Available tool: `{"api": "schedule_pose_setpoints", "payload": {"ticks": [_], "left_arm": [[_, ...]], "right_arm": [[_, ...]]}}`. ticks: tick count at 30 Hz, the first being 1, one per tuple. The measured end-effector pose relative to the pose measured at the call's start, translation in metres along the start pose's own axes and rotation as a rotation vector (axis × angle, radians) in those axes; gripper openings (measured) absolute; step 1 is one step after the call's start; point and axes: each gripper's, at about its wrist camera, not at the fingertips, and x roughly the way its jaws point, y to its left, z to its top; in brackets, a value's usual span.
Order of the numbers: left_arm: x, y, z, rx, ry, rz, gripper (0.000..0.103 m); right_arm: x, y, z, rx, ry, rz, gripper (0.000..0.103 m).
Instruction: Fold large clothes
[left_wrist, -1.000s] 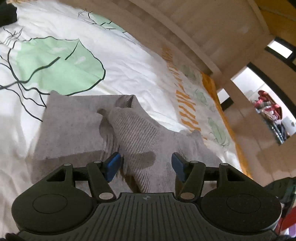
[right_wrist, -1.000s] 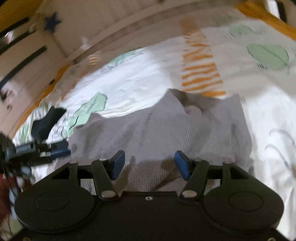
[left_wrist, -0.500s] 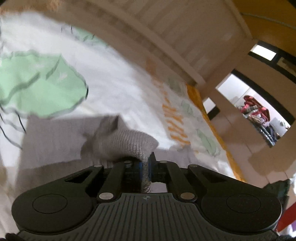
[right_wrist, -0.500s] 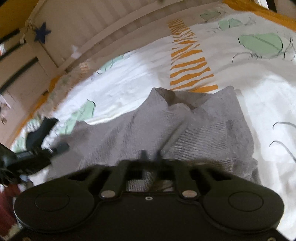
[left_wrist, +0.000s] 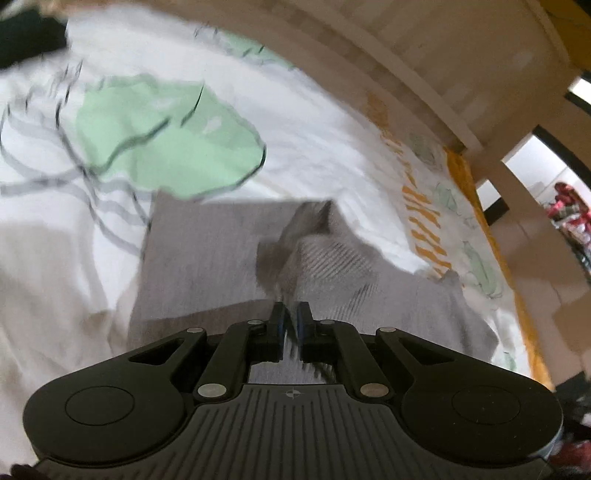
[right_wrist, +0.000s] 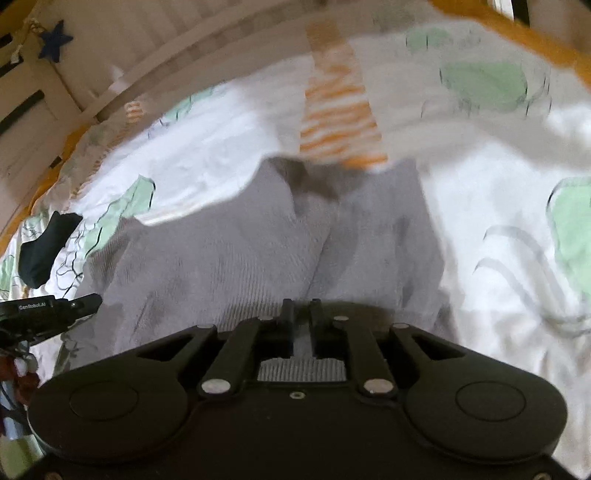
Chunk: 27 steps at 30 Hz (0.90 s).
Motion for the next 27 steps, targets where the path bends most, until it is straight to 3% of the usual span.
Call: {"api": "schedule_pose_setpoints", "payload": {"ticks": [1, 2, 3, 4, 5, 6, 12, 15, 20, 27], "left_arm": [[-0.005, -0.007, 0.003, 0.043, -0.028, 0.011, 0.009], [-0.009, -0.013, 0.004, 0.082, -0.056, 0.022, 0.019], [-0.013, -0.02, 0.006, 0.127, -0.091, 0.035, 0.029], [-0.014, -0.025, 0.007, 0.16, -0.122, 0.042, 0.049], [-0.016, -0.03, 0.008, 0.195, -0.153, 0.042, 0.064], [-0.015, -0.034, 0.011, 0.226, -0.17, 0.037, 0.066], [-0.001, -0.031, 0.015, 0.266, -0.165, -0.024, 0.067], [0.005, -0.037, 0.012, 0.349, -0.146, -0.068, 0.069], [0.008, -0.044, 0.004, 0.477, -0.149, -0.091, 0.072], [0.017, -0.032, 0.007, 0.428, -0.053, -0.114, 0.07]], "right_arm": [[-0.005, 0.002, 0.0, -0.012, -0.021, -0.008, 0.021], [-0.01, 0.005, 0.001, -0.022, -0.046, -0.013, 0.029], [-0.013, 0.008, 0.001, -0.033, -0.067, -0.01, 0.046], [-0.017, 0.011, 0.001, -0.048, -0.084, 0.001, 0.053], [-0.019, 0.017, 0.002, -0.068, -0.095, 0.017, 0.057], [-0.02, 0.022, 0.001, -0.095, -0.101, 0.038, 0.057], [-0.006, 0.068, -0.018, -0.279, -0.054, 0.194, 0.057], [0.007, 0.089, -0.033, -0.381, -0.011, 0.246, 0.056], [0.026, 0.106, -0.059, -0.481, 0.107, 0.243, 0.057], [0.023, 0.106, -0.061, -0.484, 0.133, 0.25, 0.057]]}}
